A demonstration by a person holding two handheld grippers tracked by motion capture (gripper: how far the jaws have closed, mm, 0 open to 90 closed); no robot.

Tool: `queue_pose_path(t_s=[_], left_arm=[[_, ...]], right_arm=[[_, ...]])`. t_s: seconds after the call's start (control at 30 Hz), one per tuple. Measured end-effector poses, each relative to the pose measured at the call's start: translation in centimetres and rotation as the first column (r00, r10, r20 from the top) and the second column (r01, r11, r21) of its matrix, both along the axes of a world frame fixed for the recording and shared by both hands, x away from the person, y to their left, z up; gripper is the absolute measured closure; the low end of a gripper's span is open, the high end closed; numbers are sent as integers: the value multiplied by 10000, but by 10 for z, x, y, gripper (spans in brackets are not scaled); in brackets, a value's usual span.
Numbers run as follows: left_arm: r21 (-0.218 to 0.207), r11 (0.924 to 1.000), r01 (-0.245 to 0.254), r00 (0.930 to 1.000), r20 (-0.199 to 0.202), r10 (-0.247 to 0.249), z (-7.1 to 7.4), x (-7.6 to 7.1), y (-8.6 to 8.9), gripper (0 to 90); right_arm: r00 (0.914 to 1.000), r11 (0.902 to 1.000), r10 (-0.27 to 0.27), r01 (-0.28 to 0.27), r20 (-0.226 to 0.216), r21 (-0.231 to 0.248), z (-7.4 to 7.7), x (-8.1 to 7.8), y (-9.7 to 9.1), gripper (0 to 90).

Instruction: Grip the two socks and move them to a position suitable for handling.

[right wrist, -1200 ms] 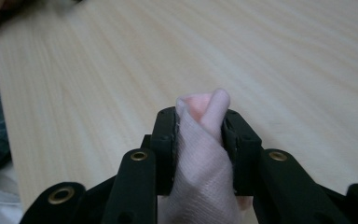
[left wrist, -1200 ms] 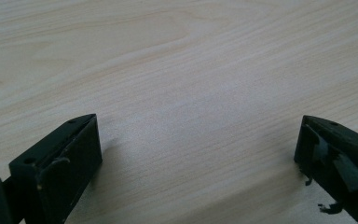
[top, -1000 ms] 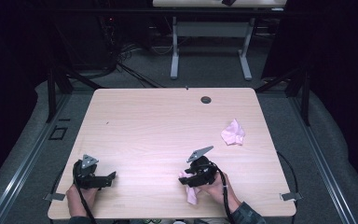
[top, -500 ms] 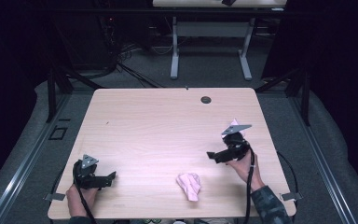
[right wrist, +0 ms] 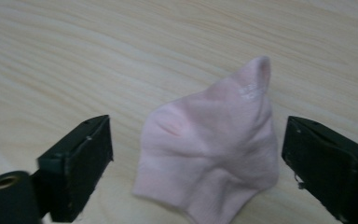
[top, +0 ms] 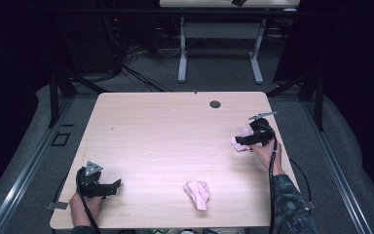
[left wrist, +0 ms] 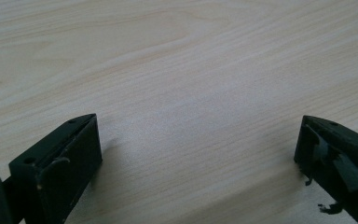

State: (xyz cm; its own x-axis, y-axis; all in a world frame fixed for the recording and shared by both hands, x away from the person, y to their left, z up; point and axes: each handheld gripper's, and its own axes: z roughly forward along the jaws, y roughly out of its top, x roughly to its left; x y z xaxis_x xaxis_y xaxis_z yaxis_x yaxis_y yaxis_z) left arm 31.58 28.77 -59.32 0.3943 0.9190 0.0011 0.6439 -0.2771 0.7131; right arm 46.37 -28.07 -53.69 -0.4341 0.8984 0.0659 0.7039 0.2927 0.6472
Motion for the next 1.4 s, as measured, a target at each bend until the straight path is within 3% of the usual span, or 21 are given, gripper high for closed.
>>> queue_pose_path(t_s=[0.23,0.3,0.4,0.47,0.63,0.8,0.93,1.03,1.13,1.17,1.2,1.27,1.3,1.37,1.4], left_arm=[[-4,10000,-1,10000,3,1,0,0,0,3],[0,10000,0,10000,3,0,0,0,0,3],[-1,10000,0,10000,4,0,0,0,0,3],[-2,10000,-2,10000,4,2,0,0,0,3],[-1,10000,-2,10000,4,2,0,0,0,3],[-2,10000,1,10000,3,-1,0,0,0,3],[-1,10000,-1,10000,3,1,0,0,0,3],[1,10000,1,10000,1,-1,0,0,0,3],[0,10000,2,10000,2,-2,0,0,0,3],[0,10000,2,10000,2,-2,0,0,0,3],[-1,10000,0,10000,2,0,0,0,0,3],[-1,10000,0,10000,2,0,0,0,0,3],[-4,10000,-2,10000,4,2,0,0,0,3],[-3,10000,-2,10000,4,2,0,0,0,4],[-5,10000,-2,10000,5,2,0,0,0,3]], right_arm=[[9979,9979,-639,640,-110,121,-15,14,-4,304],[9966,9971,-757,753,-319,-126,-20,17,-4,367],[9946,9964,-847,839,-608,-142,-28,20,-6,477],[9942,9957,-925,921,-556,-101,-29,19,-6,575],[9966,9974,-718,714,-401,-116,-27,17,-3,758],[9992,9988,-382,386,-134,300,-16,11,4,779],[9975,9936,691,-703,165,884,6,-4,28,779],[9898,9835,1399,-1421,272,1123,16,-14,47,777],[9758,9672,2174,-2186,235,1293,23,-24,71,775],[9758,9672,2174,-2186,235,1293,23,-24,71,775],[9606,9519,2773,-2776,206,1300,25,-30,92,772],[9513,9451,3070,-3083,288,1086,24,-34,105,769],[9417,9360,3362,-3357,143,1060,22,-37,115,767],[9388,9330,3443,-3435,113,1077,20,-38,121,764],[9254,9217,3788,-3762,-108,950,11,-40,138,761]])
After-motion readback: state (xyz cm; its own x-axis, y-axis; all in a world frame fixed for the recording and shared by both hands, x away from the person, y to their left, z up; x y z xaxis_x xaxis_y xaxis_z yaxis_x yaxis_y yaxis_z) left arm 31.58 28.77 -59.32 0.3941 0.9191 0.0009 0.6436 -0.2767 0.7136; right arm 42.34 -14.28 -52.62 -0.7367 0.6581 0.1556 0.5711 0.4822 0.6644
